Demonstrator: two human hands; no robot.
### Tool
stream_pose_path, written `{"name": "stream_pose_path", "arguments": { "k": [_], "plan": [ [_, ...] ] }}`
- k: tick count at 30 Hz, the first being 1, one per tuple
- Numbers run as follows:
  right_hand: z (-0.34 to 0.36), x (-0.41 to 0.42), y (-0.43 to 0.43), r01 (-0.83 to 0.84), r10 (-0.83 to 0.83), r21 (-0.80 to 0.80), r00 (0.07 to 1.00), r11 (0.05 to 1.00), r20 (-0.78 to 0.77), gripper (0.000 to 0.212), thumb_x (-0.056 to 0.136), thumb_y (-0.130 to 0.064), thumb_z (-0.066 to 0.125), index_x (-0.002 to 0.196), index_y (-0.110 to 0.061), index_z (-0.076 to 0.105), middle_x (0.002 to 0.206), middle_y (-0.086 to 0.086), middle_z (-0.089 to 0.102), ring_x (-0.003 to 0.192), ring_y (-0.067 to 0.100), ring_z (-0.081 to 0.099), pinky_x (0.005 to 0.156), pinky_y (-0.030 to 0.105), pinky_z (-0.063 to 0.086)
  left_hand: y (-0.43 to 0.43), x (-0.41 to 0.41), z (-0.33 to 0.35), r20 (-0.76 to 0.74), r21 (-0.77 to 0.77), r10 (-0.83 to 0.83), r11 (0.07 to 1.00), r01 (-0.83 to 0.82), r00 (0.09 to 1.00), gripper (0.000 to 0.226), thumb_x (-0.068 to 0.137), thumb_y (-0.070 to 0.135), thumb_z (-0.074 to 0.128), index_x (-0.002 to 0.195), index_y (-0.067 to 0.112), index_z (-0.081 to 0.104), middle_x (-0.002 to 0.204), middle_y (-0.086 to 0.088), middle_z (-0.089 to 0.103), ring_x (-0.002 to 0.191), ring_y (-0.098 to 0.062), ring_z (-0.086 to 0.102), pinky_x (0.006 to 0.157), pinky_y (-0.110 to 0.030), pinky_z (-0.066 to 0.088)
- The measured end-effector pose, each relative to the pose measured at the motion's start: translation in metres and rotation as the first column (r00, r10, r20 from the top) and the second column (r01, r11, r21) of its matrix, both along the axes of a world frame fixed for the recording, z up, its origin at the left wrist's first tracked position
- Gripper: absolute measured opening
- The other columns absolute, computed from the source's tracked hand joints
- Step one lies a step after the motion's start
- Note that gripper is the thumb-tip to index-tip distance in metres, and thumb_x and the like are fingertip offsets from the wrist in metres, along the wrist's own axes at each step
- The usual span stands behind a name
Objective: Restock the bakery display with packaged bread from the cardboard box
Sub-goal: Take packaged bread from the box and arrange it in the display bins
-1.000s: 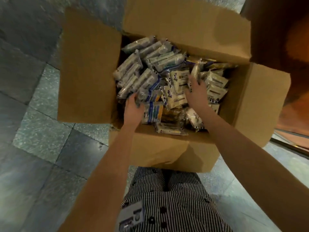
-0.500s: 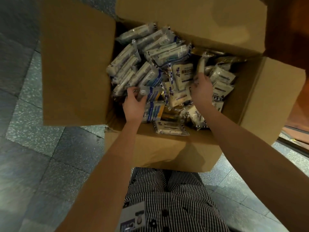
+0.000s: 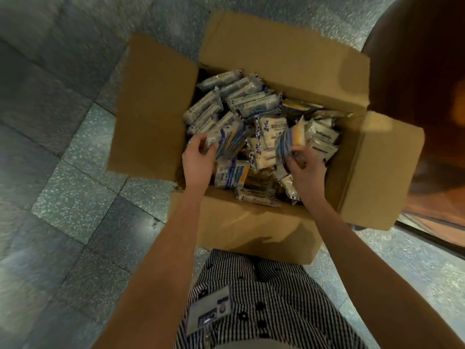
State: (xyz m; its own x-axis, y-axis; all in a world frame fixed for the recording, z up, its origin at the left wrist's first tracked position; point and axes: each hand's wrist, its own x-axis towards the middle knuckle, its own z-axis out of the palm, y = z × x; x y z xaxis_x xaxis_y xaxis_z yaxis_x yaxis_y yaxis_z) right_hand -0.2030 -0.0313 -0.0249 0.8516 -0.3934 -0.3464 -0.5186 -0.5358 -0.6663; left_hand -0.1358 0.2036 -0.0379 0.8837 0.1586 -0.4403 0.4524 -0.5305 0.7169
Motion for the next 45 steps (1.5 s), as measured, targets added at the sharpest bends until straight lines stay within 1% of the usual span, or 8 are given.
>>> {"name": "stream_pose_path", "arguments": {
  "k": [5,15,18,22,31,38,42,45],
  "plan": [
    [0.039,-0.018,0.007,-0.083,0.077,0.089,0.994,0.993,0.075,0.023,0.098,-0.022,0.059,0.119,-0.014,0.064,0.108,-0.002,0.066,0.066,-0.003,0.050,0.060,0.005,0.036,0.012,-0.021,0.043,0.091,-0.038,0.103,0.994,-0.100,0.991,0.026,0.095,0.023,0.065,0.119,0.013,0.060,0.092,0.010,0.061,0.079,0.003,0.056,0.070,-0.010,0.046],
    [0.123,-0.086,0.020,-0.277,0.230,0.198,0.946,0.940,0.228,0.025,0.097,-0.018,0.058,0.121,-0.024,0.063,0.060,-0.012,0.044,0.043,0.007,0.031,0.046,0.025,0.029,0.010,-0.185,0.137,0.317,-0.183,0.457,0.889,-0.419,0.831,0.024,0.094,0.021,0.065,0.117,0.022,0.056,0.095,0.006,0.067,0.083,-0.006,0.064,0.071,-0.019,0.052],
    [0.139,-0.114,0.027,-0.389,0.340,0.218,0.912,0.895,0.230,0.026,0.098,-0.018,0.057,0.120,-0.031,0.061,0.093,-0.011,0.064,0.045,0.005,0.036,0.044,0.016,0.032,0.009,-0.252,0.153,0.327,-0.188,0.583,0.811,-0.553,0.744,0.024,0.094,0.021,0.065,0.116,0.019,0.056,0.091,0.005,0.066,0.076,-0.002,0.062,0.067,-0.017,0.049],
    [0.153,-0.151,0.051,-0.554,0.510,0.188,0.827,0.811,0.237,0.029,0.097,-0.018,0.058,0.123,-0.028,0.061,0.105,0.009,0.069,0.052,0.019,0.047,0.055,0.041,0.048,0.017,-0.340,0.165,0.346,-0.216,0.731,0.672,-0.708,0.588,0.022,0.094,0.017,0.065,0.115,0.013,0.058,0.087,0.008,0.064,0.071,0.007,0.059,0.065,-0.009,0.045],
    [0.173,-0.247,0.127,-0.888,0.844,0.170,0.459,0.427,0.277,0.032,0.095,-0.012,0.060,0.124,-0.022,0.064,0.105,0.011,0.069,0.074,0.027,0.058,0.054,0.011,0.035,0.033,-0.511,0.188,0.383,-0.230,0.893,0.340,-0.912,0.236,0.022,0.094,0.014,0.065,0.110,0.023,0.054,0.089,0.014,0.064,0.073,0.013,0.060,0.070,-0.011,0.048],
    [0.190,-0.379,0.158,-0.975,0.932,0.208,0.148,0.082,0.330,0.043,0.094,-0.010,0.060,0.134,-0.025,0.058,0.121,0.012,0.066,0.105,0.030,0.060,0.083,0.032,0.047,0.000,-0.668,0.211,0.410,-0.270,0.911,0.074,-0.960,-0.045,0.023,0.094,0.018,0.065,0.115,0.020,0.056,0.094,0.004,0.067,0.082,-0.005,0.065,0.073,-0.017,0.051],
    [0.198,-0.476,0.160,-0.969,0.939,0.239,0.023,-0.064,0.344,0.051,0.094,-0.014,0.060,0.143,-0.025,0.048,0.113,-0.006,0.060,0.099,0.011,0.057,0.086,0.020,0.042,-0.040,-0.784,0.220,0.426,-0.266,0.889,-0.053,-0.962,-0.167,0.024,0.092,0.023,0.068,0.113,0.024,0.059,0.098,0.003,0.068,0.082,0.005,0.064,0.074,-0.017,0.052],
    [0.200,-0.549,0.149,-0.946,0.935,0.264,-0.092,-0.189,0.342,0.057,0.095,-0.020,0.061,0.147,-0.028,0.040,0.119,-0.006,0.061,0.106,0.011,0.058,0.092,0.029,0.047,-0.080,-0.870,0.227,0.446,-0.270,0.854,-0.157,-0.950,-0.268,0.021,0.093,0.029,0.067,0.111,0.035,0.060,0.103,-0.001,0.070,0.094,-0.016,0.068,0.079,-0.033,0.056]
  ]
}}
